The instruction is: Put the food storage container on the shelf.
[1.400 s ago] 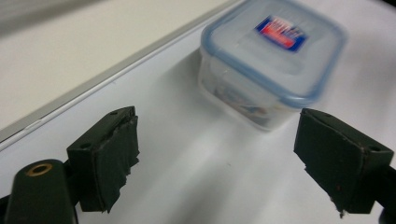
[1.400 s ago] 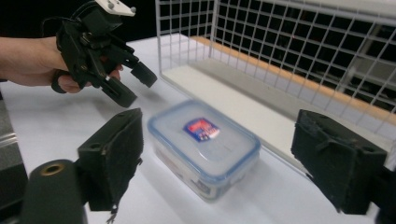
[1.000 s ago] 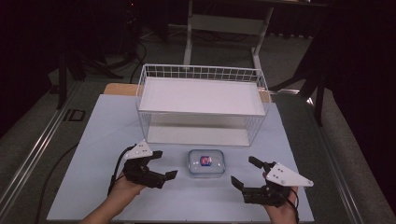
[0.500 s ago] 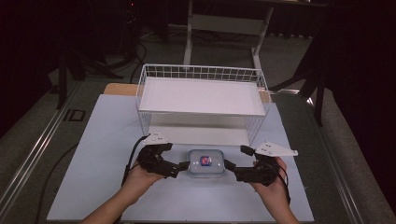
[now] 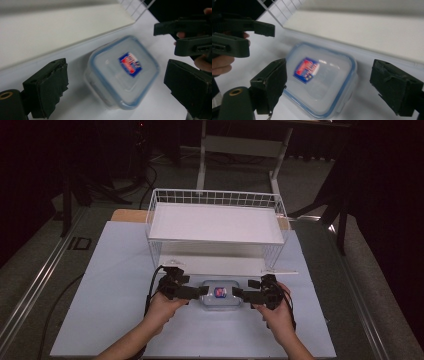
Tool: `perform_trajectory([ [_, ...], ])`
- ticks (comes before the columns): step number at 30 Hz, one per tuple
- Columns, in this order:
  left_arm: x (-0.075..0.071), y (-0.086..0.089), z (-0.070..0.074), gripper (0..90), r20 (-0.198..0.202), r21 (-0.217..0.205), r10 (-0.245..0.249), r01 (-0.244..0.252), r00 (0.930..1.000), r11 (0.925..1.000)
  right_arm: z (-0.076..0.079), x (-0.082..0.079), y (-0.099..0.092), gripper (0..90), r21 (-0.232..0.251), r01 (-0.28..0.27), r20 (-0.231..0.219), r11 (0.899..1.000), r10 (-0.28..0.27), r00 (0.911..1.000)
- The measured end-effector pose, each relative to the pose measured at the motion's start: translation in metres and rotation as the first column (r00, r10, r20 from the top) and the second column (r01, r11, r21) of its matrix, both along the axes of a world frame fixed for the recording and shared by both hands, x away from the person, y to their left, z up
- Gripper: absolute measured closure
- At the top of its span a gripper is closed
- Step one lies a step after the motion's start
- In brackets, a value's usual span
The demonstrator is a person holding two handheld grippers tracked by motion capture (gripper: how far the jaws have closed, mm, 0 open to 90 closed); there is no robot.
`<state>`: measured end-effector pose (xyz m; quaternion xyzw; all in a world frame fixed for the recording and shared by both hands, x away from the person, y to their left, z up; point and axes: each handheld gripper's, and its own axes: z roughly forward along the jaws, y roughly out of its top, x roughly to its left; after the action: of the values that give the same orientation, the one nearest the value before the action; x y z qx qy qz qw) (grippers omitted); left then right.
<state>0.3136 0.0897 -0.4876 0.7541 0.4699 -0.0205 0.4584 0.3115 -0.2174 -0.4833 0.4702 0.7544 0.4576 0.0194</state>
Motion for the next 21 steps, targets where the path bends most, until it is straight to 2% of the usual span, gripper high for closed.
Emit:
perform_trajectory([
  [2,0.003,0.000,-0.008,6.3,-0.046,-0.003,0.014,-0.014,0.9988,0.9999,-0.006,0.004,0.000,14.6,0.023,0.007,-0.054,1.000,-0.005,0.9985],
  [3,0.004,-0.001,-0.012,6.3,-0.069,-0.012,0.014,-0.015,0.9975,0.9998,-0.009,0.007,0.000,14.6,0.015,0.010,-0.077,1.000,-0.009,0.9970],
  [5,0.006,0.000,-0.020,6.3,-0.128,-0.036,0.011,-0.016,0.9918,0.9992,-0.014,0.012,-0.001,14.6,0.016,0.020,-0.124,1.000,-0.018,0.9922],
  [10,0.010,-0.002,-0.034,6.5,-0.205,-0.085,-0.002,-0.016,0.9787,0.9962,-0.027,0.022,-0.003,17.0,0.061,0.013,-0.262,0.998,0.003,0.9652],
  [11,0.010,-0.002,-0.036,8.2,-0.218,-0.104,-0.005,-0.018,0.9760,0.9945,-0.029,0.023,-0.003,17.1,0.063,0.008,-0.280,0.998,0.010,0.9598],
  [12,0.010,-0.001,-0.037,14.0,-0.230,-0.114,0.000,-0.027,0.9731,0.9931,-0.032,0.024,-0.002,18.6,0.071,0.000,-0.296,0.997,0.021,0.9549],
  [13,0.011,-0.001,-0.038,16.9,-0.239,-0.131,0.003,-0.036,0.9709,0.9907,-0.034,0.025,-0.002,21.6,0.078,-0.004,-0.324,0.997,0.029,0.9455],
  [15,0.013,-0.001,-0.042,17.7,-0.265,-0.155,-0.009,-0.033,0.9641,0.9874,-0.037,0.026,-0.001,27.0,0.105,-0.008,-0.349,0.994,0.044,0.9359],
  [17,0.014,-0.002,-0.045,23.2,-0.287,-0.172,-0.018,-0.033,0.9577,0.9845,-0.039,0.028,-0.002,31.8,0.120,0.000,-0.366,0.993,0.044,0.9297],
  [20,0.014,-0.004,-0.047,31.2,-0.305,-0.182,-0.028,-0.029,0.9518,0.9828,-0.041,0.030,-0.003,35.1,0.142,0.003,-0.402,0.990,0.055,0.9138],
  [21,0.014,-0.005,-0.048,33.6,-0.312,-0.187,-0.037,-0.024,0.9493,0.9820,-0.042,0.030,-0.003,35.2,0.144,0.006,-0.409,0.990,0.054,0.9109],
])
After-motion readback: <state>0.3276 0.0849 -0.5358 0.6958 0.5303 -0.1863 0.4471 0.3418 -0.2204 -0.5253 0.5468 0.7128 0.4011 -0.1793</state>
